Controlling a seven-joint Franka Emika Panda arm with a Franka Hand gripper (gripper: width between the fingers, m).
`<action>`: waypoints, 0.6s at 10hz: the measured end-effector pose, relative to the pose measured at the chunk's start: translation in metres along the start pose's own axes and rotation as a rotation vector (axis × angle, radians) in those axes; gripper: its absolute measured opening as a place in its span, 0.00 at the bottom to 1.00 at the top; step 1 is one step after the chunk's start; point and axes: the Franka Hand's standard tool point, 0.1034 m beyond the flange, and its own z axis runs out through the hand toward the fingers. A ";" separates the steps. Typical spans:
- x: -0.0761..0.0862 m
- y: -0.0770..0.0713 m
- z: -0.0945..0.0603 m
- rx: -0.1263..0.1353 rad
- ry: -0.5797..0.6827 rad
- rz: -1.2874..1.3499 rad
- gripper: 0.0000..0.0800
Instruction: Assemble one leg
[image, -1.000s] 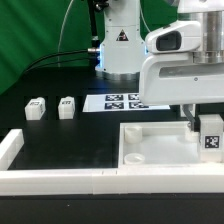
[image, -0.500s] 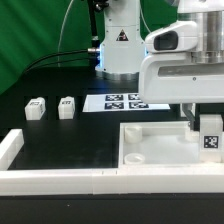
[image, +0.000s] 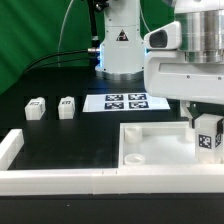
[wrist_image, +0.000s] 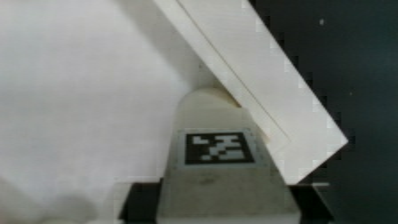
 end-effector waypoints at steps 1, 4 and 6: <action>0.000 0.000 0.000 -0.001 0.002 0.108 0.36; -0.002 -0.001 0.000 0.011 -0.019 0.455 0.36; -0.003 -0.002 0.000 0.017 -0.035 0.675 0.36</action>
Offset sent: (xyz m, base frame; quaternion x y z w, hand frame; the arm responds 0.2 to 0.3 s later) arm -0.0038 -0.0024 -0.0016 -0.0099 -0.0034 0.3314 0.9434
